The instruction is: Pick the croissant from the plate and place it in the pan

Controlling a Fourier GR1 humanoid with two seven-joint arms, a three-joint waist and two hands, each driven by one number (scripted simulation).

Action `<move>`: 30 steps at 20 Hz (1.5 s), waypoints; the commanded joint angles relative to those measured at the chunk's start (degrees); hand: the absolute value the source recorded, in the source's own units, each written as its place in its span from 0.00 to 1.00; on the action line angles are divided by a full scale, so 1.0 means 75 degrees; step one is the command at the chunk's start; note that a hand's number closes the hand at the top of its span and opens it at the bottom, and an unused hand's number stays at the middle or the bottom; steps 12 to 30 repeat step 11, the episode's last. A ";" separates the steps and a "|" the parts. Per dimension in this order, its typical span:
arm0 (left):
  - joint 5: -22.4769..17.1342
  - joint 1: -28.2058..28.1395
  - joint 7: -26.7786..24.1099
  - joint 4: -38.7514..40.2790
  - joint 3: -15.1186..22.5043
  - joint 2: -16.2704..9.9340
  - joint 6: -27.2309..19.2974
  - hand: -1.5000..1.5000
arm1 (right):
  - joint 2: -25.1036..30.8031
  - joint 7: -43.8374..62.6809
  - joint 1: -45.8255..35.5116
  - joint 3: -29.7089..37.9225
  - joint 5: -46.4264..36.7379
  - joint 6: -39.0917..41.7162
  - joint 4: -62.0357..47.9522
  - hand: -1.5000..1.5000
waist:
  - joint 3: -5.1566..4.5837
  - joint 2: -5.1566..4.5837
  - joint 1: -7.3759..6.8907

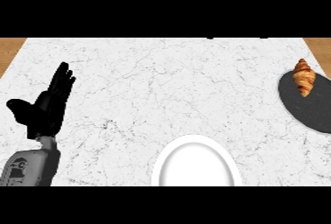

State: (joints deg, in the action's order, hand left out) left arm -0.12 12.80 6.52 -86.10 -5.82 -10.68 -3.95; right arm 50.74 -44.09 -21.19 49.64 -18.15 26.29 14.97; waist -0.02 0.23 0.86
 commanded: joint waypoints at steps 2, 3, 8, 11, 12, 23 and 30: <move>0.0112 -0.0004 -0.0029 0.0069 -0.0018 0.0006 -0.0089 0.50 | -0.0060 -0.0969 0.1025 0.0079 0.0497 0.1404 0.0477 0.00 | -0.0016 0.0032 0.0115; 0.0026 0.0038 0.0052 0.0054 -0.0106 -0.0033 -0.0067 0.50 | 0.0229 -0.0804 0.1236 0.0161 0.0649 0.1602 0.0564 0.00 | -0.0013 0.0024 0.0096; -0.0256 -0.0349 -0.0255 0.0008 -0.0346 -0.0273 0.0319 0.50 | -0.0015 -0.0619 0.1902 -0.0117 0.0873 0.1899 0.1435 0.00 | -0.0026 0.0038 0.0078; -0.0197 -0.0130 -0.0162 0.0151 -0.0233 -0.0150 0.0272 0.50 | -0.0064 -0.0479 0.2510 0.0007 0.1272 0.1868 0.2024 0.00 | -0.0016 0.0012 0.0082; -0.0197 -0.0130 -0.0162 0.0151 -0.0233 -0.0150 0.0272 0.50 | -0.0064 -0.0479 0.2510 0.0007 0.1272 0.1868 0.2024 0.00 | -0.0016 0.0012 0.0082; -0.0197 -0.0130 -0.0162 0.0151 -0.0233 -0.0150 0.0272 0.50 | -0.0064 -0.0479 0.2510 0.0007 0.1272 0.1868 0.2024 0.00 | -0.0016 0.0012 0.0082; -0.0197 -0.0130 -0.0162 0.0151 -0.0233 -0.0150 0.0272 0.50 | -0.0064 -0.0479 0.2510 0.0007 0.1272 0.1868 0.2024 0.00 | -0.0016 0.0012 0.0082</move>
